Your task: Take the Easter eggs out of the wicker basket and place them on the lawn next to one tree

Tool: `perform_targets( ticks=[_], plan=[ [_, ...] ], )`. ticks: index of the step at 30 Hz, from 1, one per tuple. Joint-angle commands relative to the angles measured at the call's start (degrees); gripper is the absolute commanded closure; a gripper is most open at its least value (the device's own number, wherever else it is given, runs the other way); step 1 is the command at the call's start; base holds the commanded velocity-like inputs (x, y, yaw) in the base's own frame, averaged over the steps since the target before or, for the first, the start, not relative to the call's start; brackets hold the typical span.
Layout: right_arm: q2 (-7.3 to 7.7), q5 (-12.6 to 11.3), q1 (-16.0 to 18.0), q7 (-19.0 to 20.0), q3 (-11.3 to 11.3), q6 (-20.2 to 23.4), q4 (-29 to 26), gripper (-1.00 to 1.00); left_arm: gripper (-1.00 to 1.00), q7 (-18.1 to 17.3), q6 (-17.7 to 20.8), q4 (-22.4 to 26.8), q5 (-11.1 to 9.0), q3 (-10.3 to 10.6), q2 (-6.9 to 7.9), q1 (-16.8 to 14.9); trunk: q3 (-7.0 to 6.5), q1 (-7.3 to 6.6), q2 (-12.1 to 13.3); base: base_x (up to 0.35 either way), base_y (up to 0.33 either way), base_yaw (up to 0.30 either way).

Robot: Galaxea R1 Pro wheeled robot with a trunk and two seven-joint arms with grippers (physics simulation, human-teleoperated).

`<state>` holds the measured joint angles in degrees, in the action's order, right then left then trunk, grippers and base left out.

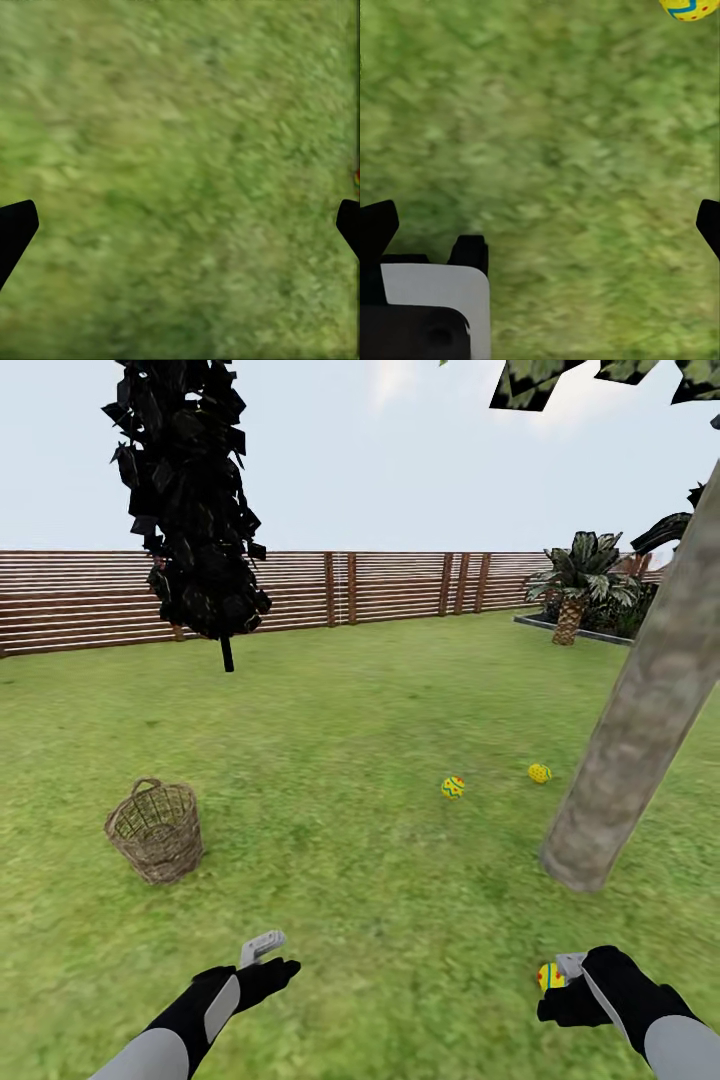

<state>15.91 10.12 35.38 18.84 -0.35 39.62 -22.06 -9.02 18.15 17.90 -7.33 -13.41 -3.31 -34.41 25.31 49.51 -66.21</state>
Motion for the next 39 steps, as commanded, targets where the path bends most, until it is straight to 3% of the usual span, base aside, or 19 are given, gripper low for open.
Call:
perform_targets(
  ticks=[1,39],
  plan=[
    [0.00,0.60,0.02,0.46,-0.04,0.20,-0.10,-1.00,-1.00,-0.03,0.49,0.11,-0.55,-0.21,-0.06,0.00,-0.12,-0.22,0.38,0.000,0.000,0.000],
    [0.00,0.60,0.01,0.41,0.00,0.15,-0.07,-1.00,-1.00,-0.03,0.49,-1.47,-0.39,-0.21,-0.21,0.02,-6.94,-8.57,15.62,0.000,0.000,0.000]
  ],
)
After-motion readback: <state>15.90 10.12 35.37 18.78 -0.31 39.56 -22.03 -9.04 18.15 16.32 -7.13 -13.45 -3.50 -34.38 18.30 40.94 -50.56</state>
